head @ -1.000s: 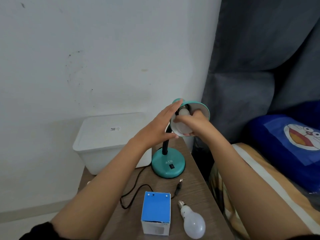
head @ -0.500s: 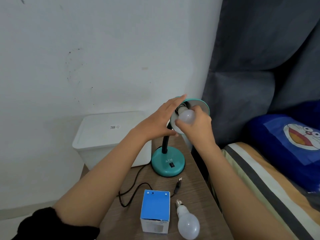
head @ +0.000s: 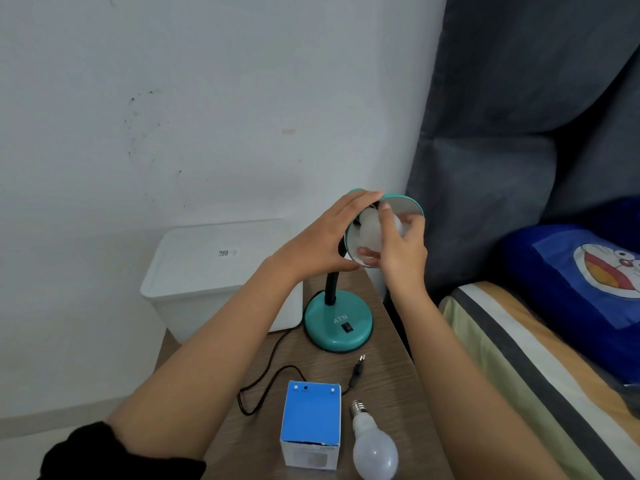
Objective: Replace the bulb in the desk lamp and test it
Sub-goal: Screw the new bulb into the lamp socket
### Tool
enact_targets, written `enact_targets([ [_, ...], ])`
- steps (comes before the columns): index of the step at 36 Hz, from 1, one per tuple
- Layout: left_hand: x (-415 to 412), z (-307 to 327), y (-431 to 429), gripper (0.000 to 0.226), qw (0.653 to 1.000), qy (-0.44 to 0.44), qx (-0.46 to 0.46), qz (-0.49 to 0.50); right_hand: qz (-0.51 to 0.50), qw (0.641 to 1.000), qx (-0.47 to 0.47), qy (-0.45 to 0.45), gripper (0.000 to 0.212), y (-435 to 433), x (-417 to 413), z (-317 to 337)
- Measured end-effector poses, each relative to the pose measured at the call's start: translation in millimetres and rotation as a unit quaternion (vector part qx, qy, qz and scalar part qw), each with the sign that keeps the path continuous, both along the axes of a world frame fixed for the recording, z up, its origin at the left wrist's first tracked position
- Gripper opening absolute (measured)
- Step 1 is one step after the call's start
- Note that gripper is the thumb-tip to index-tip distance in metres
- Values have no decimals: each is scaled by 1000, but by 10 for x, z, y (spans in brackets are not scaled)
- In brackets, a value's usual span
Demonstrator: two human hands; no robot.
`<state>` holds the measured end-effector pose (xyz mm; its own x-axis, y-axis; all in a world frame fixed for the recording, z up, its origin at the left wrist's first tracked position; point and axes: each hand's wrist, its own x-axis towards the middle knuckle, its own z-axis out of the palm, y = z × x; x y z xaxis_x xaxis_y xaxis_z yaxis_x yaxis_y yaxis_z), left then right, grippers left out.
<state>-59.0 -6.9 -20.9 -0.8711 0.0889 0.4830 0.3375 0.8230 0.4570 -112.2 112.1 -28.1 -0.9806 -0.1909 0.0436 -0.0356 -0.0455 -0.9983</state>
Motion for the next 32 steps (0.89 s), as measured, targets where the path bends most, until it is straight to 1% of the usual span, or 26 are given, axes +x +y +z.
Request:
enact_targets([
  [2, 6, -2, -13, 92, 1000, -2, 0, 3, 17, 999, -39, -24, 37, -9, -5, -19],
  [6, 36, -14, -51, 92, 1000, -12, 19, 4, 98, 992, -73, -36, 41, 1, 10, -63],
  [8, 47, -22, -68, 93, 1000, -15, 22, 4, 123, 989, -76, -26, 45, 17, 23, -104],
  [11, 56, -24, -84, 95, 999, -26, 28, 3, 97, 992, -75, -5, 47, -6, 29, -187],
  [13, 66, -21, -96, 95, 999, -32, 36, 0, 52, 998, -18, 23, 49, -50, 50, -206],
  [15, 84, -12, -109, 96, 998, -37, 43, -2, 9, 997, 47, 64, 57, -82, 78, -195],
  [18, 106, 1, -124, 94, 998, -42, 54, 1, -21, 991, 70, 112, 64, -94, 135, -192],
  [22, 103, -7, -116, 93, 998, -42, 47, 5, -37, 981, 90, 171, 51, -63, 180, -215],
  [26, 94, -20, -102, 93, 997, -46, 56, 3, -28, 975, 88, 201, 45, -36, 209, -214],
  [30, 107, -32, -98, 92, 997, -42, 60, 1, -4, 977, 66, 201, 37, -29, 219, -214],
  [32, 112, -35, -106, 94, 997, -42, 62, 5, 3, 978, 65, 199, 38, -14, 201, -190],
])
